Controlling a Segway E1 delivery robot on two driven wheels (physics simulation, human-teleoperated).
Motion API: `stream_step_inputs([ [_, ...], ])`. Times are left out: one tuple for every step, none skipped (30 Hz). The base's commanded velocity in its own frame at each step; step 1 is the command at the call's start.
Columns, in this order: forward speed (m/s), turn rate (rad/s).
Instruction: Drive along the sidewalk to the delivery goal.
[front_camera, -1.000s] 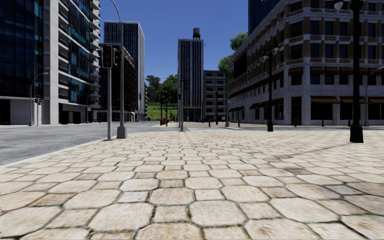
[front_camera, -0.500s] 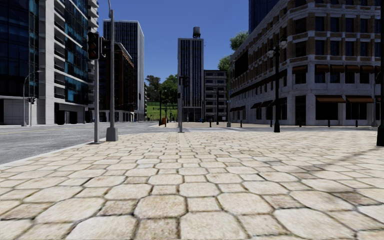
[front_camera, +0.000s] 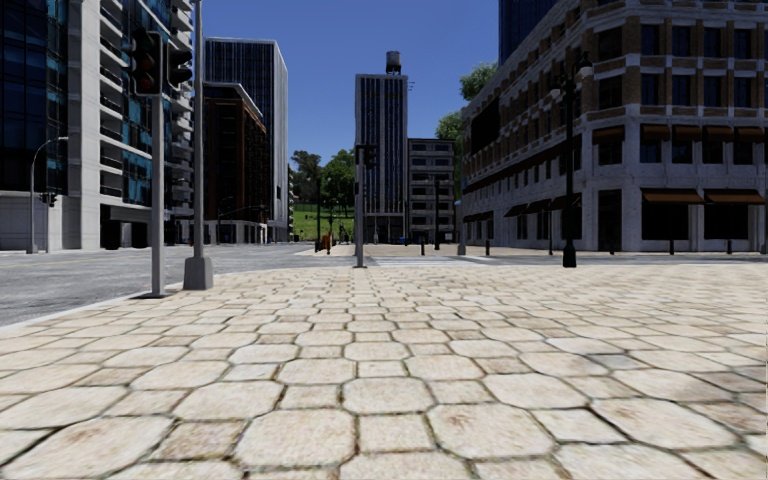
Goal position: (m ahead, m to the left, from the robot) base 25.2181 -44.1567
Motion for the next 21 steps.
stream_step_inputs([
  [2.0,0.0],
  [2.0,0.0],
  [2.0,0.0],
  [2.0,0.0],
  [2.0,0.0],
  [2.0,0.0],
  [2.0,0.0],
  [2.0,0.0],
  [2.0,0.0],
  [2.0,0.0],
  [2.0,0.0],
  [2.0,0.0],
  [2.0,0.0],
  [2.0,0.0],
  [2.0,0.0],
  [2.0,0.0],
  [2.0,0.0],
  [2.0,0.0],
  [2.0,0.0],
  [2.0,0.0],
  [2.0,0.0],
])
